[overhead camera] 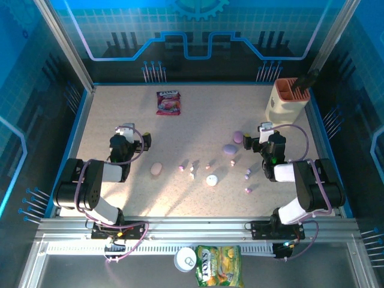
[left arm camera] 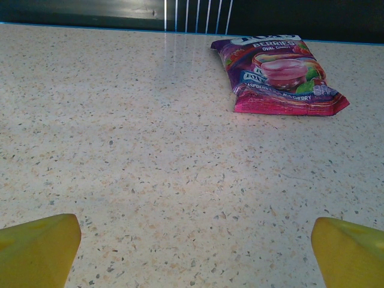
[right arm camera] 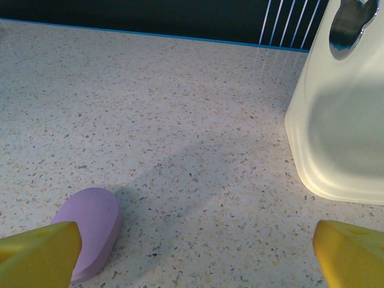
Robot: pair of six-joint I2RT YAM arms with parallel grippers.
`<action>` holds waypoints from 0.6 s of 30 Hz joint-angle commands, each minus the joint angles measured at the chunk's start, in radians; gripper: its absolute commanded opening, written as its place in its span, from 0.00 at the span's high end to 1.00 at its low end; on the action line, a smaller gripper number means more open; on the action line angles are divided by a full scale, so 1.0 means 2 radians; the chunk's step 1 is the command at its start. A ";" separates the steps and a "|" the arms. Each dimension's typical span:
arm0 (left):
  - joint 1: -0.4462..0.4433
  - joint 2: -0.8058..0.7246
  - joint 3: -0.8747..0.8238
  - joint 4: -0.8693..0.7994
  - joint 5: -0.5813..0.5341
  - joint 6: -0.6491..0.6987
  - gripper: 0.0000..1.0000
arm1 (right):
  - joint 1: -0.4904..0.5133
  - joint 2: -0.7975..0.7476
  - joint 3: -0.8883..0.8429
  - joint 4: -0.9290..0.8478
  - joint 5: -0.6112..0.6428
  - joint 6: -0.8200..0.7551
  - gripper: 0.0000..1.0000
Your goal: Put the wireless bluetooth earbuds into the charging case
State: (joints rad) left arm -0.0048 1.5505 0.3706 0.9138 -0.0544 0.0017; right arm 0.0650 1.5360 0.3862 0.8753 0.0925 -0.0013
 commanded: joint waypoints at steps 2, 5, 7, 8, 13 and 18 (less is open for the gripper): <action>0.002 0.000 0.006 0.006 0.008 0.003 0.01 | 0.002 0.002 0.006 0.009 -0.004 -0.006 0.00; 0.002 -0.016 -0.001 0.007 0.004 0.002 0.01 | 0.004 -0.002 0.000 0.017 0.004 -0.004 0.00; 0.000 -0.046 -0.006 -0.008 0.001 0.004 0.01 | 0.008 -0.020 -0.008 0.020 0.010 -0.008 0.00; -0.003 -0.062 -0.008 -0.019 -0.002 0.006 0.01 | 0.010 -0.032 -0.008 0.008 0.015 -0.010 0.00; -0.038 -0.167 0.009 -0.134 -0.026 0.023 0.01 | 0.026 -0.115 0.005 -0.080 0.044 -0.018 0.00; -0.095 -0.243 0.050 -0.260 -0.047 0.028 0.01 | 0.049 -0.179 0.028 -0.172 0.052 0.037 0.00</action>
State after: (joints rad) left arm -0.1490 1.1244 0.4152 0.5861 -0.1089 0.0345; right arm 0.1383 1.2289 0.4042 0.6670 0.1677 0.0044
